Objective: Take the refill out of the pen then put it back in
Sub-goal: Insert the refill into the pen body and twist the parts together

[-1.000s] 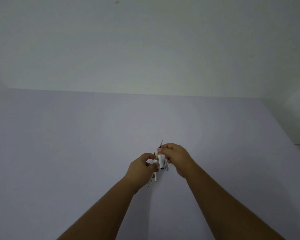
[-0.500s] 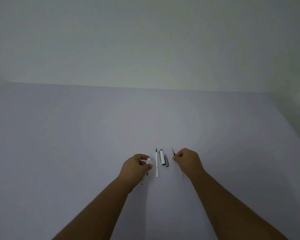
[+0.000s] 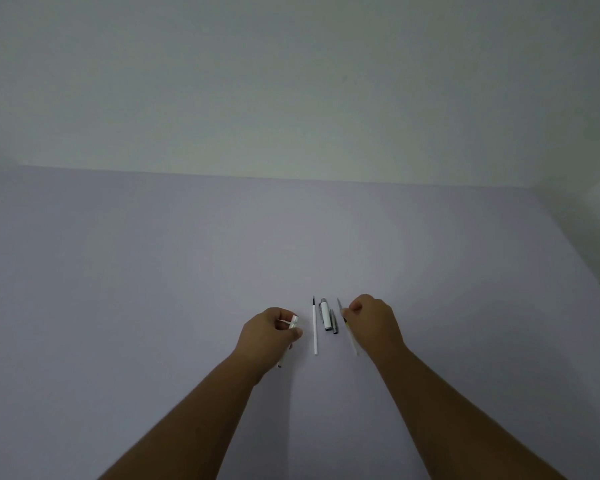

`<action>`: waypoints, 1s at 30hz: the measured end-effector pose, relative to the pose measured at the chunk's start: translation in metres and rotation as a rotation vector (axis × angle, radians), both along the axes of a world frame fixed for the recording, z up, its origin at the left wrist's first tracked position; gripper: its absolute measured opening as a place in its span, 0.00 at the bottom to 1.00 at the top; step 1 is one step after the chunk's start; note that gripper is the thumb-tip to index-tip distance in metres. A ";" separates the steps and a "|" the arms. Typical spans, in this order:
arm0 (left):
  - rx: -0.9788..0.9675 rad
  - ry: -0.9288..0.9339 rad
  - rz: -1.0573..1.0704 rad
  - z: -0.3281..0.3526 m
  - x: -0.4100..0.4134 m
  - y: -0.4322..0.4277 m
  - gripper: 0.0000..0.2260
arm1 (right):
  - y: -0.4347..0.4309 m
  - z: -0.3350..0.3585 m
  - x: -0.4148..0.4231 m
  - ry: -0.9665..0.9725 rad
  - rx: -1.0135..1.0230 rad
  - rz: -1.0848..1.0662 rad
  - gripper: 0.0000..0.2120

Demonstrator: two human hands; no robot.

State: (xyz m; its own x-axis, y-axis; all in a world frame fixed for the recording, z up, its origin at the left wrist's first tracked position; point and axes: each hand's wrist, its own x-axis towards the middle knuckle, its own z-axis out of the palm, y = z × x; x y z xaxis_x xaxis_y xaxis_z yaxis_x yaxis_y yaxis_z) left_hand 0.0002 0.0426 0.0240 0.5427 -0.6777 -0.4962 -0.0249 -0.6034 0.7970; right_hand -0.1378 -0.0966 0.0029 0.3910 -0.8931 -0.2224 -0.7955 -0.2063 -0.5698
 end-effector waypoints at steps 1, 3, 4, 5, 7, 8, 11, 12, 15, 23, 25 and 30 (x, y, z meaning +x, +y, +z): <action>0.000 -0.004 0.004 0.001 0.001 0.001 0.05 | 0.004 0.002 0.004 0.005 -0.020 0.014 0.09; -0.004 -0.010 0.018 0.001 0.003 0.002 0.05 | 0.014 0.004 0.014 0.049 -0.041 0.071 0.11; -0.006 -0.014 0.027 0.001 0.004 0.002 0.05 | 0.021 0.003 0.020 0.088 -0.054 0.117 0.12; -0.006 -0.018 0.033 0.002 0.004 0.003 0.05 | 0.029 0.001 0.025 0.135 -0.075 0.163 0.14; 0.000 -0.024 0.034 0.002 0.006 0.005 0.06 | 0.043 -0.003 0.032 0.204 -0.123 0.216 0.16; 0.003 -0.025 0.034 0.001 0.007 0.006 0.06 | 0.049 -0.006 0.034 0.229 -0.146 0.230 0.16; 0.009 -0.035 0.029 0.001 0.009 0.010 0.06 | 0.060 -0.014 0.036 0.301 -0.193 0.270 0.14; 0.011 -0.038 0.029 0.000 0.009 0.011 0.06 | 0.062 -0.015 0.036 0.317 -0.187 0.262 0.12; 0.024 -0.044 0.030 0.000 0.012 0.016 0.06 | 0.065 -0.015 0.041 0.326 -0.127 0.202 0.09; 0.057 -0.112 -0.014 0.000 0.015 0.023 0.06 | 0.062 0.009 0.047 -0.232 0.156 -0.037 0.06; 0.057 -0.128 -0.026 0.002 0.013 0.022 0.07 | 0.058 0.020 0.047 -0.401 0.251 -0.097 0.04; 0.009 -0.147 -0.027 0.010 0.010 0.017 0.05 | 0.055 0.030 0.041 -0.541 0.369 -0.124 0.05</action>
